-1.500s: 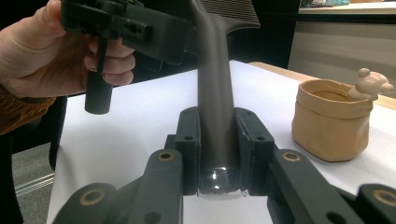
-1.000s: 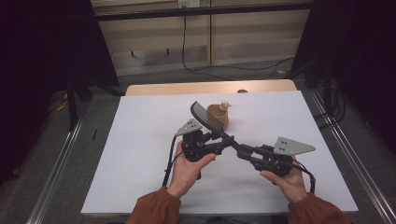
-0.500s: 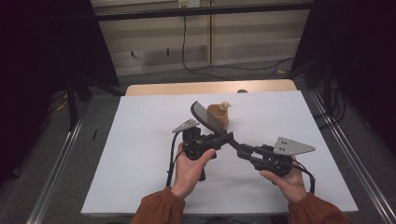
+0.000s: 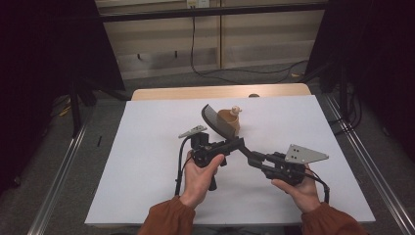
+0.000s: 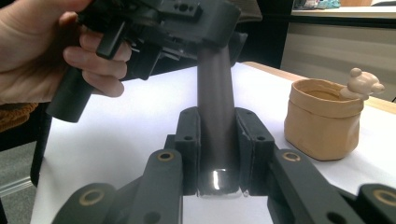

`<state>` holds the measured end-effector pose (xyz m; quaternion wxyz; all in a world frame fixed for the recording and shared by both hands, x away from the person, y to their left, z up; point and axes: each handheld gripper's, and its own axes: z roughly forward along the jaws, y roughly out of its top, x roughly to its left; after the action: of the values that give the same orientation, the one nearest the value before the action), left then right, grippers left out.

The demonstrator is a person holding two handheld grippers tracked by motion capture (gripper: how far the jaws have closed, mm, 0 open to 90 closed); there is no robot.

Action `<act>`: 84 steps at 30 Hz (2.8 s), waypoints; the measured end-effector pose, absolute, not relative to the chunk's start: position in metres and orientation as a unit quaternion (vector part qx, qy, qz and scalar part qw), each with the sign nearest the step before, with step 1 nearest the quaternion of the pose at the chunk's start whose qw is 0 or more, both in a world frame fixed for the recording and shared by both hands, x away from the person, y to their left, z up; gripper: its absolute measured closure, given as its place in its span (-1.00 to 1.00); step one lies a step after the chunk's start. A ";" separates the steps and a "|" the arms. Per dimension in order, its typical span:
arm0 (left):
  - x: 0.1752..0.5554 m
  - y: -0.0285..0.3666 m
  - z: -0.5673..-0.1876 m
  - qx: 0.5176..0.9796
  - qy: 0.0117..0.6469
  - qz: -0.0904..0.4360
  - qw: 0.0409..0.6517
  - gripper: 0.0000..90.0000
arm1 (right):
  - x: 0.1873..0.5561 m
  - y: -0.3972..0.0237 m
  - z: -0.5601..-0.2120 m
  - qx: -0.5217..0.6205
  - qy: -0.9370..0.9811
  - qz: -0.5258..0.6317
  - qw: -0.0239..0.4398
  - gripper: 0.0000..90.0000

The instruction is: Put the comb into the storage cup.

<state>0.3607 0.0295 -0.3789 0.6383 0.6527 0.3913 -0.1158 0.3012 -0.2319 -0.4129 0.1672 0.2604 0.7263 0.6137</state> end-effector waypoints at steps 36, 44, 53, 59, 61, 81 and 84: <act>0.366 0.038 -0.373 0.652 0.388 -0.115 0.642 0.62 | 0.302 -0.229 -0.414 0.289 0.724 0.601 0.176 -0.40; 0.367 0.044 -0.370 0.662 0.381 -0.093 0.638 0.62 | 0.302 -0.233 -0.413 0.308 0.718 0.598 0.179 -0.61; 0.369 0.048 -0.367 0.678 0.370 -0.068 0.631 0.62 | 0.301 -0.237 -0.413 0.319 0.714 0.596 0.181 -0.68; 0.368 0.051 -0.364 0.683 0.364 -0.053 0.631 0.62 | 0.300 -0.240 -0.412 0.334 0.708 0.593 0.190 -0.79; 0.367 0.052 -0.363 0.682 0.366 -0.045 0.632 0.62 | 0.300 -0.241 -0.412 0.341 0.703 0.593 0.193 -0.83; 0.365 0.065 -0.352 0.710 0.339 0.022 0.617 0.62 | 0.286 -0.257 -0.410 0.382 0.677 0.575 0.256 -0.95; 0.366 0.066 -0.352 0.722 0.334 0.034 0.605 0.62 | 0.284 -0.259 -0.411 0.390 0.672 0.564 0.280 -0.95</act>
<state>0.3658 0.0662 -0.3520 0.6053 0.7219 0.3337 0.0339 0.2838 -0.2593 -0.4109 0.2800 0.3895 0.6723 0.5639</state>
